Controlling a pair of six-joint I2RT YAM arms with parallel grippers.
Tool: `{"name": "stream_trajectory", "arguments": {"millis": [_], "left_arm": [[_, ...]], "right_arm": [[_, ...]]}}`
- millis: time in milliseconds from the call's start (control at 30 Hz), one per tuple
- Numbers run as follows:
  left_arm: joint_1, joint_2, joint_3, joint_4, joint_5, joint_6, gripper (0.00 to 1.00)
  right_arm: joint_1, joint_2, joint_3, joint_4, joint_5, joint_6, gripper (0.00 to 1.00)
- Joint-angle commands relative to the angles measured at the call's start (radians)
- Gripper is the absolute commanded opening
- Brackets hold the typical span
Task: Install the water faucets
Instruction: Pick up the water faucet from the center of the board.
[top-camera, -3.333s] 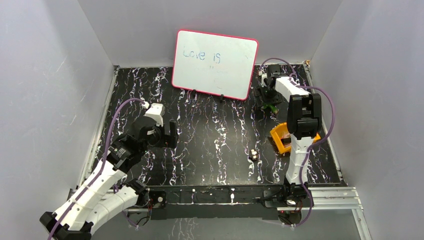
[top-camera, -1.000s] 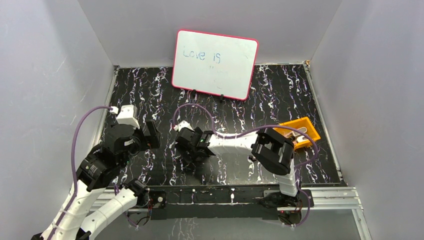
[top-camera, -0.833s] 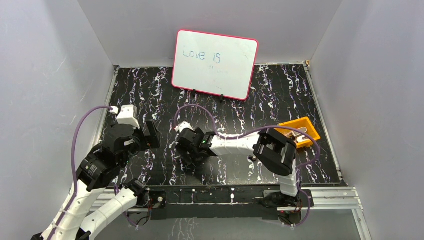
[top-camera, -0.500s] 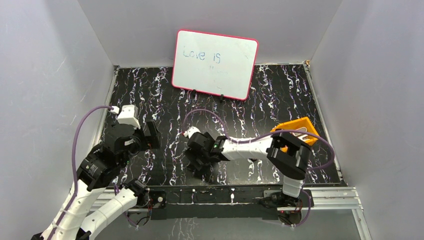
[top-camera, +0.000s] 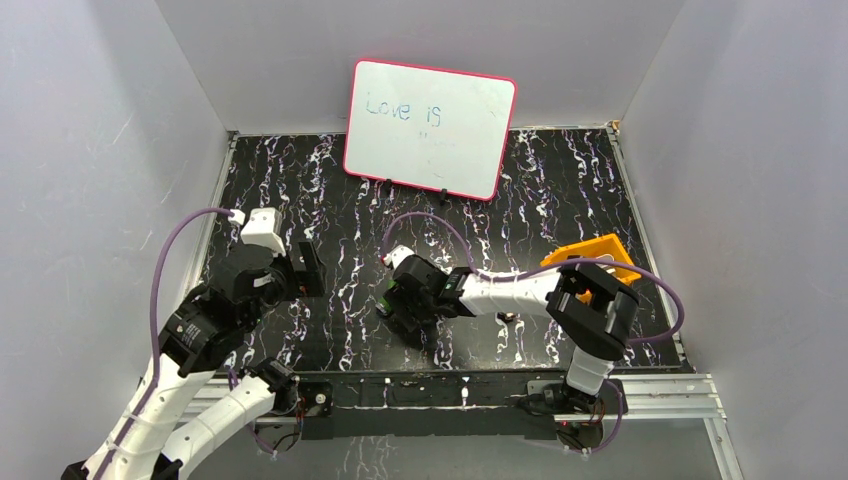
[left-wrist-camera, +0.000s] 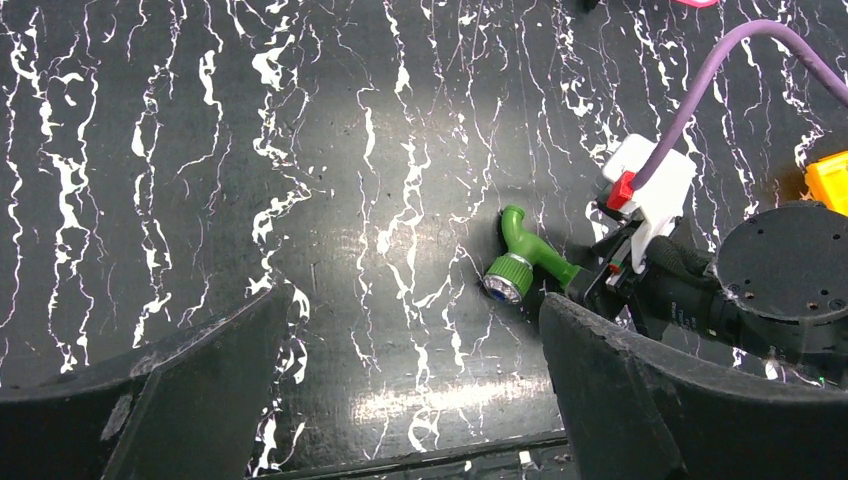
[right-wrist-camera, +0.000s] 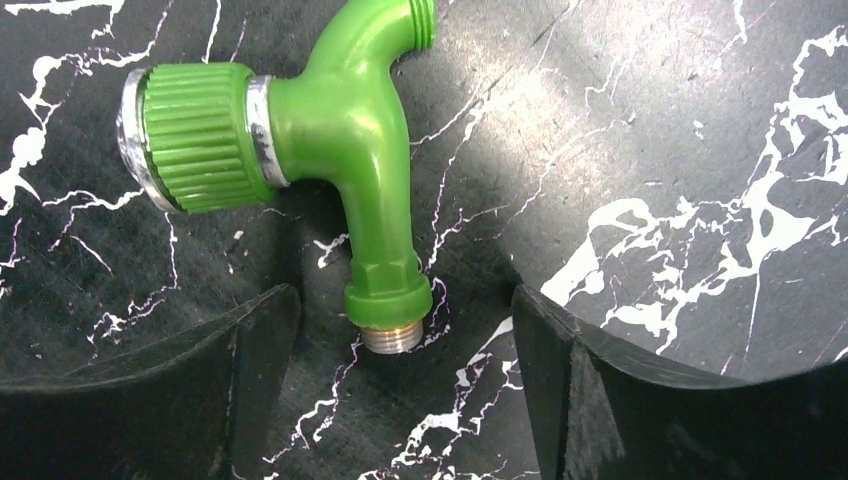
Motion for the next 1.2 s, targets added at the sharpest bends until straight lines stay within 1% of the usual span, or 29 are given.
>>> {"name": "stream_trajectory", "arguments": {"millis": [0, 133, 433, 700, 767, 900, 1067, 1167], "left_arm": [[0.007, 0.006, 0.000, 0.014, 0.018, 0.011, 0.98], [0.007, 0.005, 0.000, 0.014, 0.019, 0.009, 0.98], [0.007, 0.021, -0.013, 0.030, 0.035, -0.005, 0.98], [0.007, 0.025, -0.015, 0.043, 0.043, -0.011, 0.98], [0.007, 0.030, -0.008, 0.045, 0.046, -0.006, 0.98], [0.007, 0.040, 0.007, 0.056, 0.053, 0.011, 0.98], [0.007, 0.052, 0.028, 0.088, 0.077, 0.064, 0.98], [0.007, 0.077, 0.050, 0.112, 0.124, 0.119, 0.98]], "right_arm": [[-0.002, 0.046, -0.001, 0.044, -0.056, 0.000, 0.81], [-0.002, 0.053, -0.010, 0.054, -0.062, 0.012, 0.73], [-0.013, 0.050, -0.059, 0.058, -0.101, 0.053, 0.60], [-0.019, 0.035, -0.086, 0.055, -0.123, 0.059, 0.45], [-0.034, 0.017, -0.093, 0.063, -0.135, 0.075, 0.38], [-0.081, -0.046, -0.132, 0.118, -0.202, 0.100, 0.32], [-0.143, -0.130, -0.167, 0.133, -0.270, 0.110, 0.17], [-0.178, -0.199, -0.175, 0.115, -0.289, 0.113, 0.13]]}}
